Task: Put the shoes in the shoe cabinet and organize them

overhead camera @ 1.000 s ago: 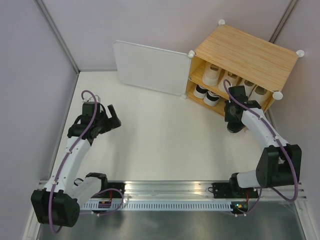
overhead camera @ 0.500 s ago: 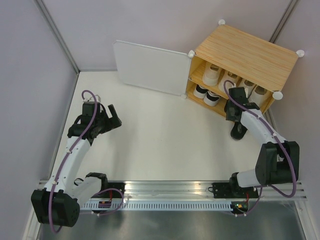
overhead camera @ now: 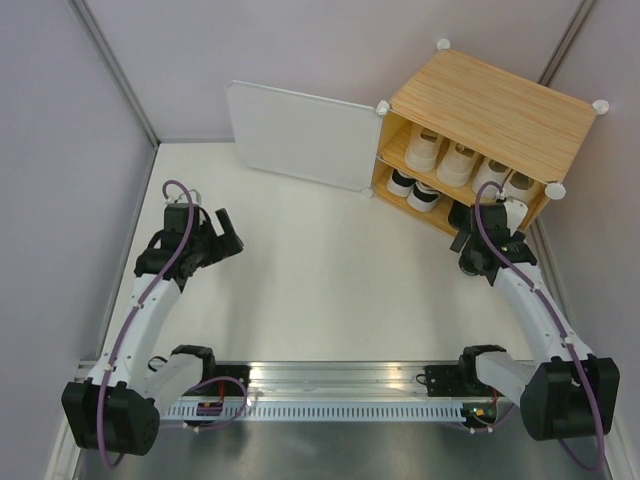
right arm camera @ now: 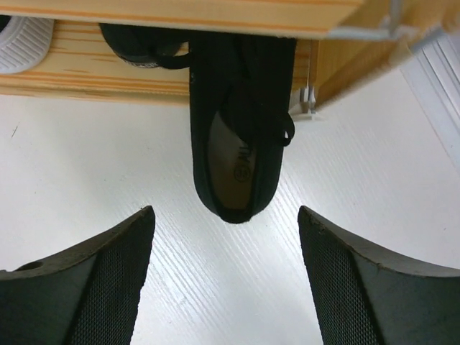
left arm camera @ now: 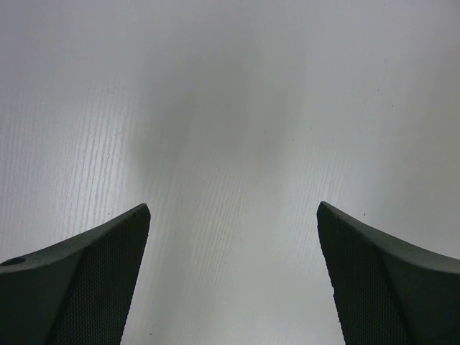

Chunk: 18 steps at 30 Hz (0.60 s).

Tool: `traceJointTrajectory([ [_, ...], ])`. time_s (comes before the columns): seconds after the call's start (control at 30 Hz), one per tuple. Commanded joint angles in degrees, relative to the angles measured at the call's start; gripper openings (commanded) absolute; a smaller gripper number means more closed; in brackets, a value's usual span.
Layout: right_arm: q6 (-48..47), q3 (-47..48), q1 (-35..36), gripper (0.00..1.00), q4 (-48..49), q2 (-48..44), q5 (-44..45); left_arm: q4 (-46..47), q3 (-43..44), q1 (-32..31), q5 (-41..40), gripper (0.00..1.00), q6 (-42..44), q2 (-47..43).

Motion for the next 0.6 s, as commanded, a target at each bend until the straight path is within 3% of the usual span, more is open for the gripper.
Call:
traceJointTrajectory([
  [0.0, 6.98, -2.64, -0.78, 0.84, -0.8, -2.97, 2.66, 1.66, -0.11, -0.09, 0.69, 1.0, 2.36, -1.45],
  [0.23, 9.62, -6.68, -1.49, 0.84, 3.49, -2.01, 0.64, 1.66, -0.19, -0.09, 0.69, 1.0, 2.45, -1.71],
  [0.57, 10.59, -10.56, -1.93, 0.66, 11.06, 3.7, 1.25, 1.83, -0.28, -0.09, 0.69, 1.0, 2.45, -1.89],
])
